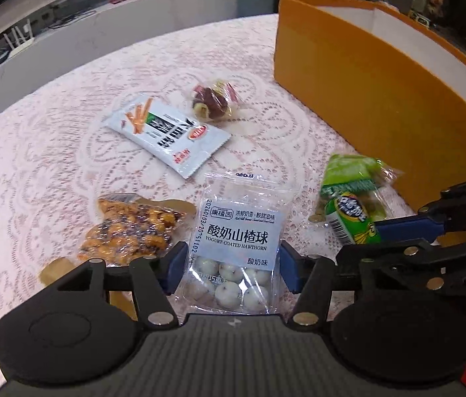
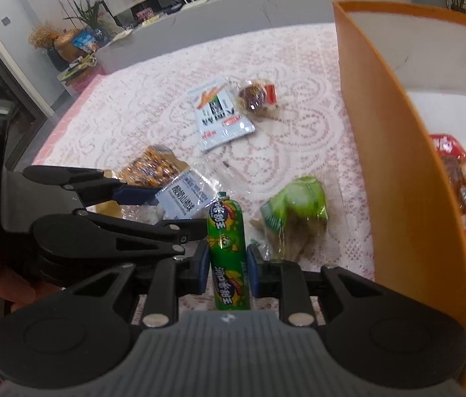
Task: Organize snacks
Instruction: 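Grasp the yogurt hawthorn ball bag with the left tool while the right tool grasps the green sausage stick, then lift both held items and carry them over the orange box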
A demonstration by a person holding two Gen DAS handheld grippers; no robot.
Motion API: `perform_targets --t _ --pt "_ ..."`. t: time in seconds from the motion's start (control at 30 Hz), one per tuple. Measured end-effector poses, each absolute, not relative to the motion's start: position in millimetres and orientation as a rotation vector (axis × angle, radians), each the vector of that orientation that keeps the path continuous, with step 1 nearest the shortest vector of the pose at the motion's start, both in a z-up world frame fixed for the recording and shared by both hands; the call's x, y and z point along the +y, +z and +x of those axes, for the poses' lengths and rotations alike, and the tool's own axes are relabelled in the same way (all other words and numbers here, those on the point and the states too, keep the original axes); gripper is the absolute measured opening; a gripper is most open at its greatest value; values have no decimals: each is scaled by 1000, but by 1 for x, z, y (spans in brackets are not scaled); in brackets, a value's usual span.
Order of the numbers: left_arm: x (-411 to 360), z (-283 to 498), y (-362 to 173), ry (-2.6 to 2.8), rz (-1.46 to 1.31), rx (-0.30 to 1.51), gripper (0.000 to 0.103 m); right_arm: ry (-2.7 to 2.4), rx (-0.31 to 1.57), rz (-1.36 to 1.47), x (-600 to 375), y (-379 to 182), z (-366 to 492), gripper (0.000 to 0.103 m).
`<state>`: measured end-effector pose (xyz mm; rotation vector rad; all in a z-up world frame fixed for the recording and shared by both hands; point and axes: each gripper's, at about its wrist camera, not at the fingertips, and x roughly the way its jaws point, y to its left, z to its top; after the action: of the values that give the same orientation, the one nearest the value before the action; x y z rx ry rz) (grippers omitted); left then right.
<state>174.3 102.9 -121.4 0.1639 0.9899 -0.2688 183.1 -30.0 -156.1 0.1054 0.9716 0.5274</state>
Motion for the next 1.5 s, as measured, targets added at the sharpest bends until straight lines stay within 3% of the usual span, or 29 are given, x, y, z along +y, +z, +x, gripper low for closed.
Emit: perform_targets --t 0.47,0.87,1.1,1.5 --pt "95 144 -47 -146 39 908 66 543 894 136 -58 -100 169 21" --pt "27 155 16 -267 44 816 66 495 795 37 -115 -35 179 21" --pt "-29 181 18 -354 126 814 66 414 813 -44 -159 -27 199 21" --pt "-103 221 -19 -449 280 878 66 334 924 -116 -212 -60 244 21"
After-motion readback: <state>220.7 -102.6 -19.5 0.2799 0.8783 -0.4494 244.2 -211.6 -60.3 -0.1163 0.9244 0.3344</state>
